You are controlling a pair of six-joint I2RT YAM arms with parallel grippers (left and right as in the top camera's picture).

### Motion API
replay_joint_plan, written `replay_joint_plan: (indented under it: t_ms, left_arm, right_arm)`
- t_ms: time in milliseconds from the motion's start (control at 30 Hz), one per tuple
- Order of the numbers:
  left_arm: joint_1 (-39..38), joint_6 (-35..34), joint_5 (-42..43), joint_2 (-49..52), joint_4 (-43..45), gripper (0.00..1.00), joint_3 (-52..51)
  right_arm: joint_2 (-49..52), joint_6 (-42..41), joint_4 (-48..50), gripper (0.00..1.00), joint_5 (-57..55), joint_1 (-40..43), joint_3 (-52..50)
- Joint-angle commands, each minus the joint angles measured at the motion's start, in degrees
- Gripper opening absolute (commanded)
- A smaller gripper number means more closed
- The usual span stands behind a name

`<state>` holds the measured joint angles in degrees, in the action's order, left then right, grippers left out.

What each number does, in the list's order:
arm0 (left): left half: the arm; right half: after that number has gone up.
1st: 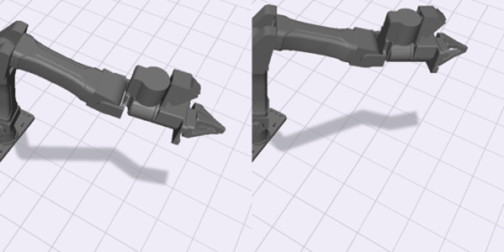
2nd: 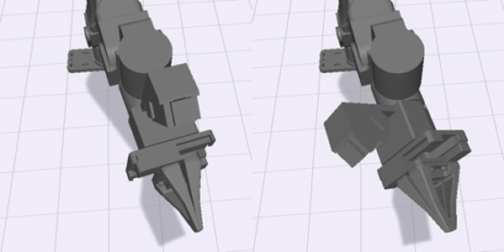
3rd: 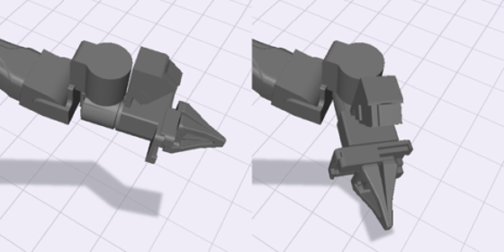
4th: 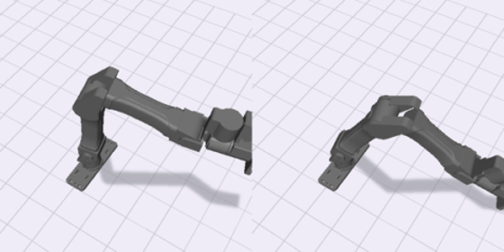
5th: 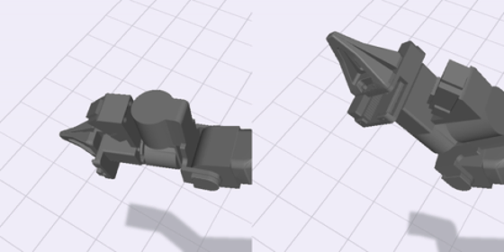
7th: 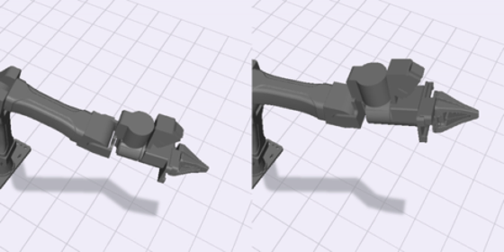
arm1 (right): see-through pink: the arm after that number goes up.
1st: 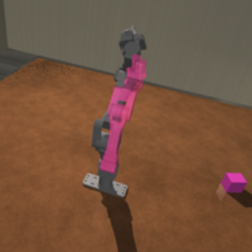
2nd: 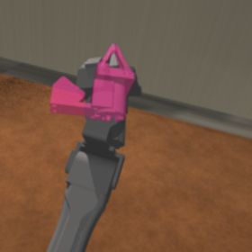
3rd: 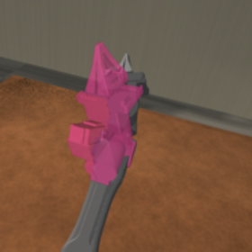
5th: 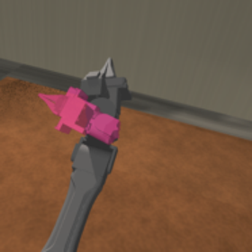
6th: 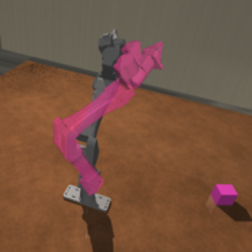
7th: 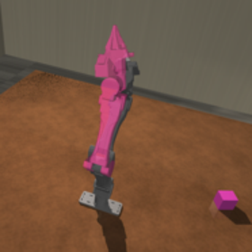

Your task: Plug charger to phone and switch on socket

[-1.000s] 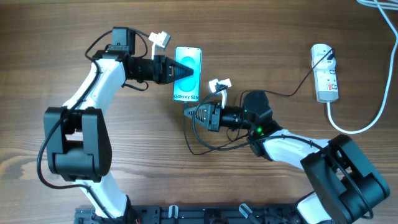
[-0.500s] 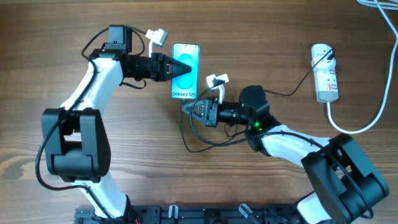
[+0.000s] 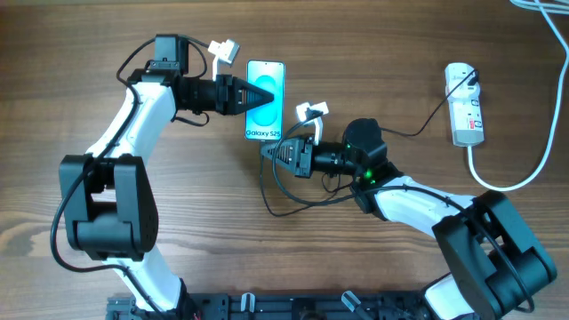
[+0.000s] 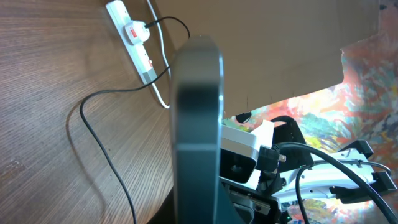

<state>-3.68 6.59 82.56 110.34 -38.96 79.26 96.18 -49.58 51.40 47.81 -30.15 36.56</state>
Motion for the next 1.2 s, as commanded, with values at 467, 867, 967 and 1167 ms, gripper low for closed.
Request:
replay_joint_plan:
  t_ms: [467,867,967,1167]
  left_arm:
    - [-2.1,0.3,0.1,-0.9,-2.4,0.04,-2.6]
    - [-2.1,0.3,0.1,-0.9,-2.4,0.04,-2.6]
    - [-2.1,0.3,0.1,-0.9,-2.4,0.04,-2.6]
    - [-2.1,0.2,0.2,-0.9,-2.4,0.04,-2.6]
  right_arm:
    - [-0.9,1.5,1.5,0.95,-12.0,4.7,7.3]
    - [-0.9,3.6,-6.3,0.91,0.4,4.7,7.3]
    - [-0.9,5.2,-8.2,0.82,2.4,4.7,7.3]
    - [-0.9,6.4,-10.5,0.53,2.4,4.7,7.3]
